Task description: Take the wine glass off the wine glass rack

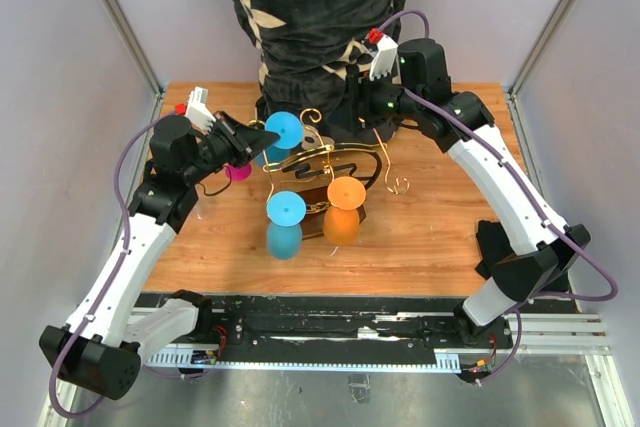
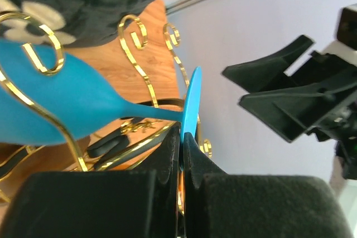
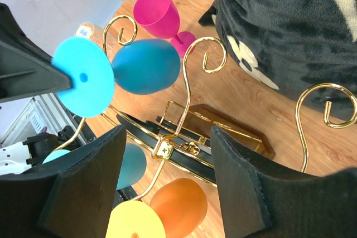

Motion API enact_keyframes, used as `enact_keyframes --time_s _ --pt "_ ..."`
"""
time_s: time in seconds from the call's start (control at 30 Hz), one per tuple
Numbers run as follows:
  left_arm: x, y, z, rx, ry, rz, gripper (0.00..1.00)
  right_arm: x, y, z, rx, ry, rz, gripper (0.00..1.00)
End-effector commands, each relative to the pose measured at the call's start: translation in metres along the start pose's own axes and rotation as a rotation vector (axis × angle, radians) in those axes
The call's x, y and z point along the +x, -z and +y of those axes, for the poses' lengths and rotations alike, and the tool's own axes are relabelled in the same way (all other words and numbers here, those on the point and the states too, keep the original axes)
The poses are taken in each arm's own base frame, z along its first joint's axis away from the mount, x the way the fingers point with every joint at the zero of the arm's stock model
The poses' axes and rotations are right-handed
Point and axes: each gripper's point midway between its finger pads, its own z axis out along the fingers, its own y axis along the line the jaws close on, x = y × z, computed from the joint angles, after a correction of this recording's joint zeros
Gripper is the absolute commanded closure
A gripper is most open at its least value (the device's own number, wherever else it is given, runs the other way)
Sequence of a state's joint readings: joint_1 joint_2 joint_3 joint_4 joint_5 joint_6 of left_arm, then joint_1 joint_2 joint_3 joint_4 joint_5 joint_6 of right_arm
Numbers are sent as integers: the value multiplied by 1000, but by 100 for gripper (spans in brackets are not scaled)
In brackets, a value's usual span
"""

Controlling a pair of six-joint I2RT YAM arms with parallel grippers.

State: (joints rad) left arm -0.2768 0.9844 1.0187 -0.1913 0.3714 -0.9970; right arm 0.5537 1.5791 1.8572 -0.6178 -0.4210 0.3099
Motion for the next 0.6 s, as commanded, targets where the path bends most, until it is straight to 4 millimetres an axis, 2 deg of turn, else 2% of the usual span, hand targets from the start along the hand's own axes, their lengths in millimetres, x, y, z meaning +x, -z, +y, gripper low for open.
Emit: enact_keyframes --time_s 0.0,0.13,0.3,0.57 --pt "-24 17 -68 199 -67 -52 99 -10 17 -2 19 20 -40 37" --pt "-29 27 -99 284 -46 -42 100 -13 21 -3 22 19 -51 35" --pt "-29 39 -123 378 -76 -34 99 -17 30 -7 34 -16 -70 31" --pt "-21 38 -136 420 -351 31 99 -36 86 -36 152 -29 -195 29"
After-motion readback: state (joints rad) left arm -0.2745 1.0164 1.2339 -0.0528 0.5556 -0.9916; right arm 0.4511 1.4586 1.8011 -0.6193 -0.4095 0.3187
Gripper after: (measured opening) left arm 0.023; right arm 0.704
